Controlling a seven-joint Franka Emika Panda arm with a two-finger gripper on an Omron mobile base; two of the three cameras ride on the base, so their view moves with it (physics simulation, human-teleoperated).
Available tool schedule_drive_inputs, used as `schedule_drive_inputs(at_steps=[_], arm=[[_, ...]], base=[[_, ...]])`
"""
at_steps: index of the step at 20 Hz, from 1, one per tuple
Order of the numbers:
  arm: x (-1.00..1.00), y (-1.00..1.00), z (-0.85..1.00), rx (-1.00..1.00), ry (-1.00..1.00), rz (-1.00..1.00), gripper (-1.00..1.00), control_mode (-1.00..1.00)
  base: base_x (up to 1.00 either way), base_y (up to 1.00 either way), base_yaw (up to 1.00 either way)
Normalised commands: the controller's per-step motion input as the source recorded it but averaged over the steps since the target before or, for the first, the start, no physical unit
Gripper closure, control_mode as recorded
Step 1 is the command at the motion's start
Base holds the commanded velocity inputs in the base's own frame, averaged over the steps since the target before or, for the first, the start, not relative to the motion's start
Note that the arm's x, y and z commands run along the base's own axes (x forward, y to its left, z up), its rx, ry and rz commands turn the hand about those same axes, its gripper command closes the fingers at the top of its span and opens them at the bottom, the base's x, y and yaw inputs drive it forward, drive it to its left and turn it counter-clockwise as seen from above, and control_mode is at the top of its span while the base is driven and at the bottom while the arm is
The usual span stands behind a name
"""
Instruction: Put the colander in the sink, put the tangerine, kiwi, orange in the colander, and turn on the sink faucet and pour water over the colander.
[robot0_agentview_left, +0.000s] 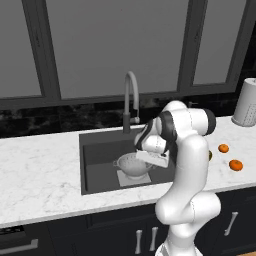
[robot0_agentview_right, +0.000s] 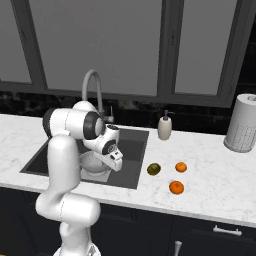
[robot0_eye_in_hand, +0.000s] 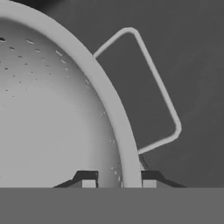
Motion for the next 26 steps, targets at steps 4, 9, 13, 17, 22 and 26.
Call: schedule_drive_inputs(at_steps=[4, 9, 13, 17, 22, 26], arm=[[0.0, 0.37, -0.16, 0.0, -0.01, 0.0, 1.0, -1.0], [0.18, 0.06, -0.01, 0.0, -0.04, 0.0, 1.0, -1.0], [0.28, 0.03, 0.0, 0.0, -0.02, 0.0, -1.0, -1.0], [0.0, 0.0, 0.0, 0.0, 0.0, 0.0, -1.0, -1.0], [0.0, 0.0, 0.0, 0.0, 0.0, 0.0, -1.0, -1.0], [0.0, -0.02, 0.26, 0.0, 0.0, 0.0, -1.0, -1.0]], base=[[0.0, 0.0, 0.0], [0.0, 0.0, 0.0], [0.0, 0.0, 0.0], [0.0, 0.0, 0.0], [0.0, 0.0, 0.0], [0.0, 0.0, 0.0]])
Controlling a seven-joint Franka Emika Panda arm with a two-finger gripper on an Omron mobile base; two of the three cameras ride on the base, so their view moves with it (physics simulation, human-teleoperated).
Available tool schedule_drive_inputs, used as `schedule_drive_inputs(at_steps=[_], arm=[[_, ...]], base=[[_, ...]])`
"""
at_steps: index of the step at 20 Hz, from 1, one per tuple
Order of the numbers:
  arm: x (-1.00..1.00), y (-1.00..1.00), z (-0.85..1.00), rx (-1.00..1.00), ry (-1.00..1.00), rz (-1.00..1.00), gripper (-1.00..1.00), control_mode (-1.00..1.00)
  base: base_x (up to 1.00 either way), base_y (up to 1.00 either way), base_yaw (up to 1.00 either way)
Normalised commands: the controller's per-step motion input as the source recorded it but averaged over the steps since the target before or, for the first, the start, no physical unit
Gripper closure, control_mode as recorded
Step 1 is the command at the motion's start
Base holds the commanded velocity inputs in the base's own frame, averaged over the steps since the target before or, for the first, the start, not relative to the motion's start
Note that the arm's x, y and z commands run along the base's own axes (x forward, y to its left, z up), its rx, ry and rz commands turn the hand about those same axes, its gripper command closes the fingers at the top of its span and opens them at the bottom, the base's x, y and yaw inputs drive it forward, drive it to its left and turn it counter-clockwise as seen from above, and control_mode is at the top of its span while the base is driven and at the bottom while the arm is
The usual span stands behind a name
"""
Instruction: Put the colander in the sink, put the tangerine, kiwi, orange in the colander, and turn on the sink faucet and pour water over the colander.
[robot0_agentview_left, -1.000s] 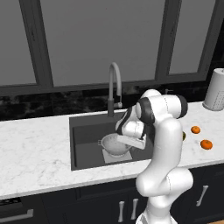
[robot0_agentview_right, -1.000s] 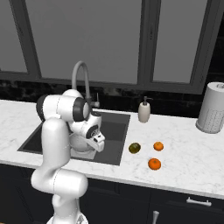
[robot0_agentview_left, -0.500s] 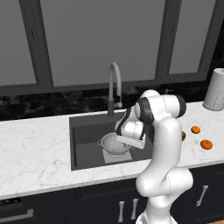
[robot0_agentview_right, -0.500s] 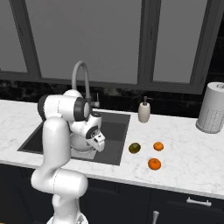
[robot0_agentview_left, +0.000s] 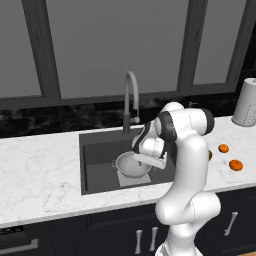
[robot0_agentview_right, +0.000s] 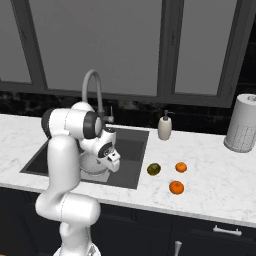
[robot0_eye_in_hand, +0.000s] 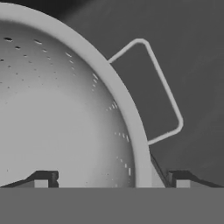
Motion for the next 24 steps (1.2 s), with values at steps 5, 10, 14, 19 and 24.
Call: schedule_drive_inputs(at_steps=[5, 10, 14, 19, 24], arm=[[-0.25, -0.15, 0.34, 0.0, 0.0, 0.0, -1.0, -1.0], [-0.4, -0.3, 0.38, 0.0, 0.0, 0.0, -1.0, -1.0], [-0.29, -0.17, 0.51, 0.0, 0.0, 0.01, -1.0, -1.0], [-0.16, -0.15, 0.64, 0.0, 0.0, 0.0, -1.0, -1.0], [-0.29, -0.33, 0.56, -0.02, 0.0, 0.0, -1.0, -1.0]], base=[[0.0, 0.0, 0.0], [0.0, 0.0, 0.0], [0.0, 0.0, 0.0], [0.0, 0.0, 0.0], [0.0, 0.0, 0.0]])
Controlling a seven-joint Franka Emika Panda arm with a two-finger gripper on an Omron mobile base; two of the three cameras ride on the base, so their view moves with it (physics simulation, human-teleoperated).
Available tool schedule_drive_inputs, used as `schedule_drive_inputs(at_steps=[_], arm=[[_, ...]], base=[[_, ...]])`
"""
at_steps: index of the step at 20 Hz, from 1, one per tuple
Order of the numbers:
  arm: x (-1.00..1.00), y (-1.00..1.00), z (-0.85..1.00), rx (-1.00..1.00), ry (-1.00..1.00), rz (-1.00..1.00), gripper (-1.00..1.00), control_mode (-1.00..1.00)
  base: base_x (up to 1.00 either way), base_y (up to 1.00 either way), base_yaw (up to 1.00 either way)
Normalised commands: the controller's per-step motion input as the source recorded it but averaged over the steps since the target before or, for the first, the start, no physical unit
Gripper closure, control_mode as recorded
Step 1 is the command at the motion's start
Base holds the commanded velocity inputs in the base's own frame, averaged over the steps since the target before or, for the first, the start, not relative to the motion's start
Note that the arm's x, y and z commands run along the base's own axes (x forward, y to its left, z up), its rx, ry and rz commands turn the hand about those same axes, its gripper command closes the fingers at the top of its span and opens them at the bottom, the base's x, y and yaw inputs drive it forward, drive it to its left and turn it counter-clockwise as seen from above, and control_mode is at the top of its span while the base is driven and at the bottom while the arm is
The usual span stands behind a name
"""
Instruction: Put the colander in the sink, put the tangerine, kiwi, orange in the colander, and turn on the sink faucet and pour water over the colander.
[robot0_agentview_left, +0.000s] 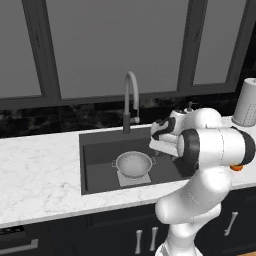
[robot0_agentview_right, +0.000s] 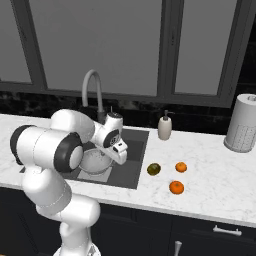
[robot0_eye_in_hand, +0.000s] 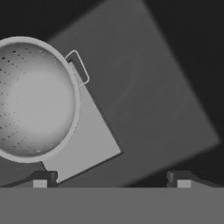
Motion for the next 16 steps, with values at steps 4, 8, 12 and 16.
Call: schedule_drive_inputs(at_steps=[4, 8, 12, 16], arm=[[-0.47, -0.49, 0.42, -0.06, 0.0, 0.0, -1.0, -1.0], [-0.68, -0.48, 0.23, -0.11, -0.05, 0.0, -1.0, -1.0], [-0.67, -0.42, 0.19, -0.13, -0.12, 0.0, -1.0, -1.0], [-0.08, -0.42, 0.28, -0.05, -0.07, -0.06, -1.0, -1.0]], base=[[0.0, 0.0, 0.0], [0.0, 0.0, 0.0], [0.0, 0.0, 0.0], [0.0, 0.0, 0.0]])
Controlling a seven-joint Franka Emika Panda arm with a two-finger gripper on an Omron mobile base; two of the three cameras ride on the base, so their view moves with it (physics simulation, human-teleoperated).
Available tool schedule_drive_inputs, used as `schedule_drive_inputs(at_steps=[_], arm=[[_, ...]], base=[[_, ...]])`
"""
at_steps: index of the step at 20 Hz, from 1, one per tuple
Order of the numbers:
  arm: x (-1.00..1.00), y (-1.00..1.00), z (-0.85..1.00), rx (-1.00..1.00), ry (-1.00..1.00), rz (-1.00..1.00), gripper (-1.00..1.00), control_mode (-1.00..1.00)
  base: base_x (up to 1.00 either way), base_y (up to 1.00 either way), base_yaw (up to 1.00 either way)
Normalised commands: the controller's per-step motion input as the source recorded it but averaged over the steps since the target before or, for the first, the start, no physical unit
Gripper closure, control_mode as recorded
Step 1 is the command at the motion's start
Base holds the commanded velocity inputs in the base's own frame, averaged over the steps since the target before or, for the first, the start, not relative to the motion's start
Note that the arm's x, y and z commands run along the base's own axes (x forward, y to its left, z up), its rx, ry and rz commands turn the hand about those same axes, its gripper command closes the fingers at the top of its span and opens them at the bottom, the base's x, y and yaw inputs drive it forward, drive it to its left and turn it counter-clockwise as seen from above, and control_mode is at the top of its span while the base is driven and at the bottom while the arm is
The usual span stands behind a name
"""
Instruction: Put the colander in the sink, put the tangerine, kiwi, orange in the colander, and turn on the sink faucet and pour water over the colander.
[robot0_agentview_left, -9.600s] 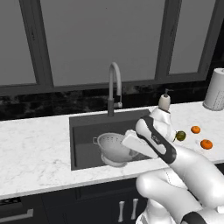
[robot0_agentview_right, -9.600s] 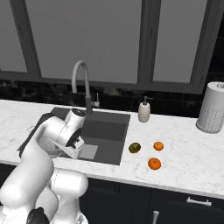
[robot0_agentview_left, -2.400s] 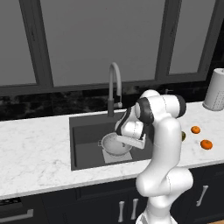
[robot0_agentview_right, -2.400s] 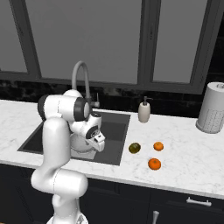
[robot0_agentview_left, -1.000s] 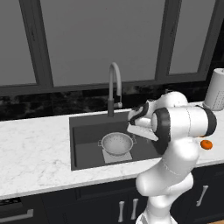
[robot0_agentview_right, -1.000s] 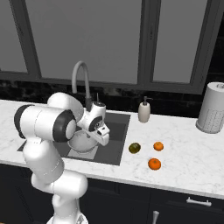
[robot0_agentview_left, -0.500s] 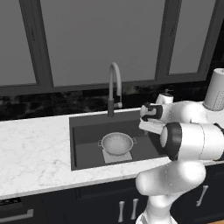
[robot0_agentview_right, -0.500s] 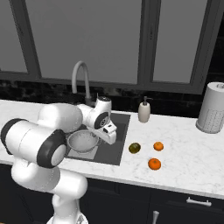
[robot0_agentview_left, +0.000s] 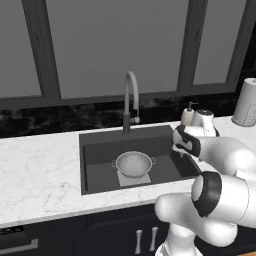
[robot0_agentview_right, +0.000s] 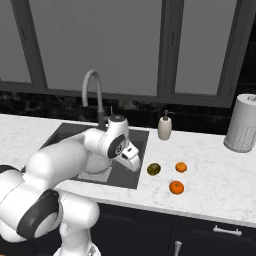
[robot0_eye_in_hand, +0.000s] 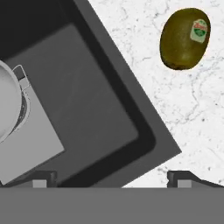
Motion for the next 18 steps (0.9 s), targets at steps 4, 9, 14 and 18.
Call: schedule_drive_inputs(at_steps=[4, 9, 14, 18], arm=[[0.0, -0.3, 0.32, 0.0, -0.05, -0.07, -1.0, -1.0], [0.01, -0.27, 0.35, 0.0, 0.0, -0.05, -1.0, -1.0], [0.15, -0.41, 0.1, 0.0, 0.02, -0.04, -1.0, -1.0], [0.21, -0.49, -0.03, 0.0, 0.03, -0.01, -1.0, -1.0]], base=[[0.0, 0.0, 0.0], [0.0, 0.0, 0.0], [0.0, 0.0, 0.0], [0.0, 0.0, 0.0]])
